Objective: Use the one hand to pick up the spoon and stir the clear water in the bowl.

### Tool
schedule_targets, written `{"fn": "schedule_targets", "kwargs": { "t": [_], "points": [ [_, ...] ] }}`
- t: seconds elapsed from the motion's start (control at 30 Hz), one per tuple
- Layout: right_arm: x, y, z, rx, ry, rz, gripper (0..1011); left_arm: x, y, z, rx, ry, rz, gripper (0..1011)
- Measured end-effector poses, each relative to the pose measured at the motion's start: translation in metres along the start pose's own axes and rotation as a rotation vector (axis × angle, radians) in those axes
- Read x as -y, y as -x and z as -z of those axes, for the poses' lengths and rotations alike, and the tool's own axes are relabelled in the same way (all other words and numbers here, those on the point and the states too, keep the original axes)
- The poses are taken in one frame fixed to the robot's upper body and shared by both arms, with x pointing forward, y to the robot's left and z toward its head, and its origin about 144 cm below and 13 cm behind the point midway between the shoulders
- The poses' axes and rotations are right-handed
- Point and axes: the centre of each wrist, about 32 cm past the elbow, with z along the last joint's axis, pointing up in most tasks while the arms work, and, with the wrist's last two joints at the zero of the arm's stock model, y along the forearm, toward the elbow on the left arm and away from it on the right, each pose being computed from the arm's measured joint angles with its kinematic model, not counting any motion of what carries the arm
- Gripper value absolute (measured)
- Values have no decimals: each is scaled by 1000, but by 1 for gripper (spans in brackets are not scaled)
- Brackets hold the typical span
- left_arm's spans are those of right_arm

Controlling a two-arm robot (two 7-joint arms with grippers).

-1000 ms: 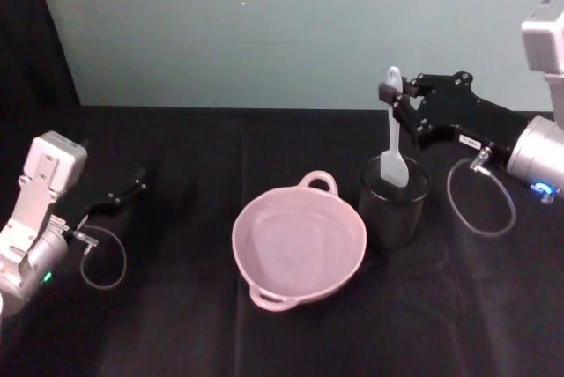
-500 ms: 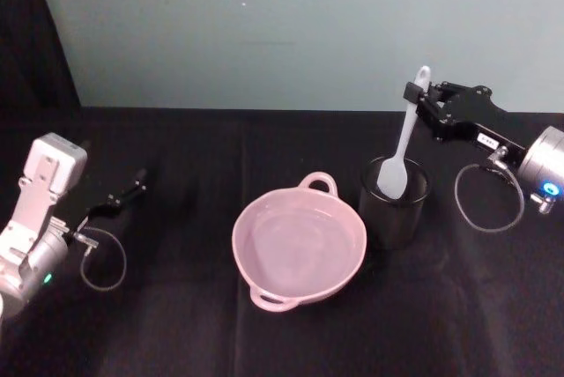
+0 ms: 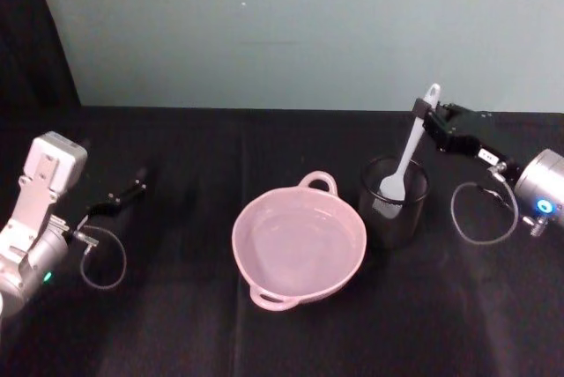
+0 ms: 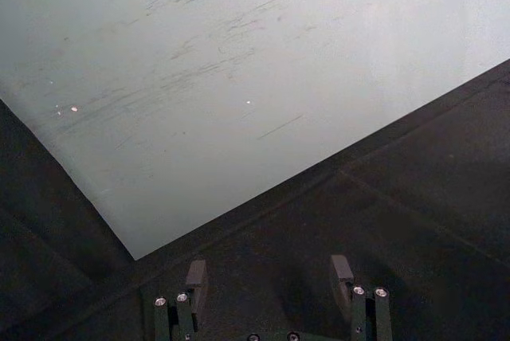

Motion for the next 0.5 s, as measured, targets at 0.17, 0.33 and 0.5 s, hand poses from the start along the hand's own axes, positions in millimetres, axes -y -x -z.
{"fn": "schedule_targets", "kwargs": {
  "t": [0.17,0.33,0.5],
  "points": [
    [1,0,8,-56,-10,14,118,0,0,0,0,0,0,1005],
    [1,1,12,-82,-5,11,118,0,0,0,0,0,0,1005],
    [1,2,16,-104,13,19,118,0,0,0,0,0,0,1005]
  ]
}}
